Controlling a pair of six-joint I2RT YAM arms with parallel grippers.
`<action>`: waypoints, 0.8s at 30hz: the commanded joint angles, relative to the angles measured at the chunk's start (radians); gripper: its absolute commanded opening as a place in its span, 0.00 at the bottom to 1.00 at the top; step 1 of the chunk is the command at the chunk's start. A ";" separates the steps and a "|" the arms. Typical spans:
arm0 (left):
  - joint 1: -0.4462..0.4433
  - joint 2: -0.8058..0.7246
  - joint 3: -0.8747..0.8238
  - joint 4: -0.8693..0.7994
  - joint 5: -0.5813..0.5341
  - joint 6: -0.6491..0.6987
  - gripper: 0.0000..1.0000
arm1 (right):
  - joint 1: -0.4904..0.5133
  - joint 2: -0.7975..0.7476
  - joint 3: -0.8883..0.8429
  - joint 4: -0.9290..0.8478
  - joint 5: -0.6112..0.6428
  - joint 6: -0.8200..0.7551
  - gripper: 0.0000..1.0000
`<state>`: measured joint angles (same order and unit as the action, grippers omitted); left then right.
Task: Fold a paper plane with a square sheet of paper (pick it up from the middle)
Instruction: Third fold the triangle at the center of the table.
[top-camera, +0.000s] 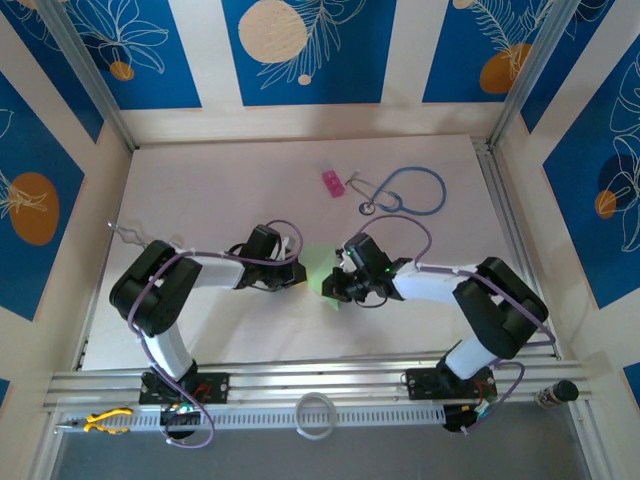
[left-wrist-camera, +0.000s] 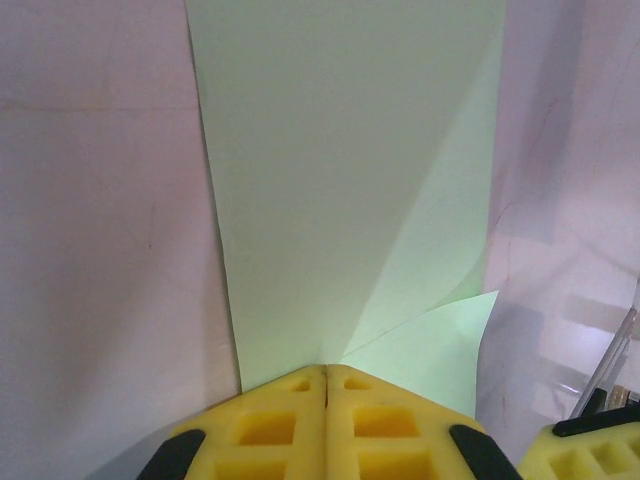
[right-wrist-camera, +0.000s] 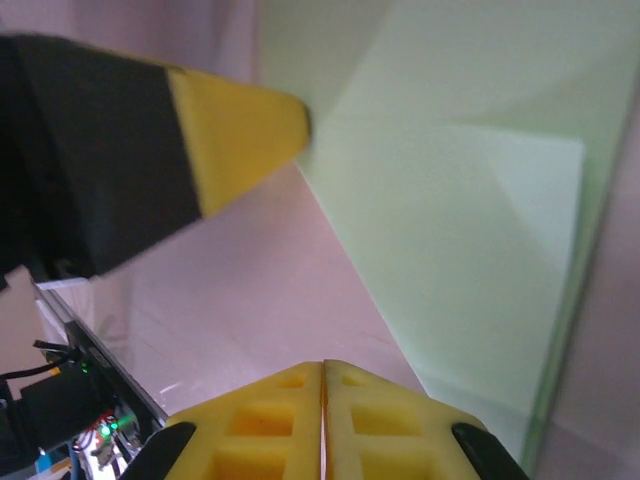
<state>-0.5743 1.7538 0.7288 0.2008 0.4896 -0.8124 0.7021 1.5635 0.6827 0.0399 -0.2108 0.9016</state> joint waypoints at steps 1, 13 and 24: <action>-0.005 0.034 -0.012 -0.091 -0.039 0.009 0.00 | -0.013 0.070 0.051 0.002 -0.051 -0.015 0.10; -0.004 0.039 -0.013 -0.090 -0.042 -0.001 0.00 | -0.013 0.067 -0.118 0.075 -0.038 0.040 0.11; -0.002 0.030 -0.031 -0.066 -0.037 -0.040 0.00 | -0.015 -0.112 -0.163 -0.041 0.039 0.015 0.12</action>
<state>-0.5743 1.7554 0.7292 0.2020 0.4896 -0.8238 0.6868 1.4986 0.5121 0.0978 -0.2062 0.9348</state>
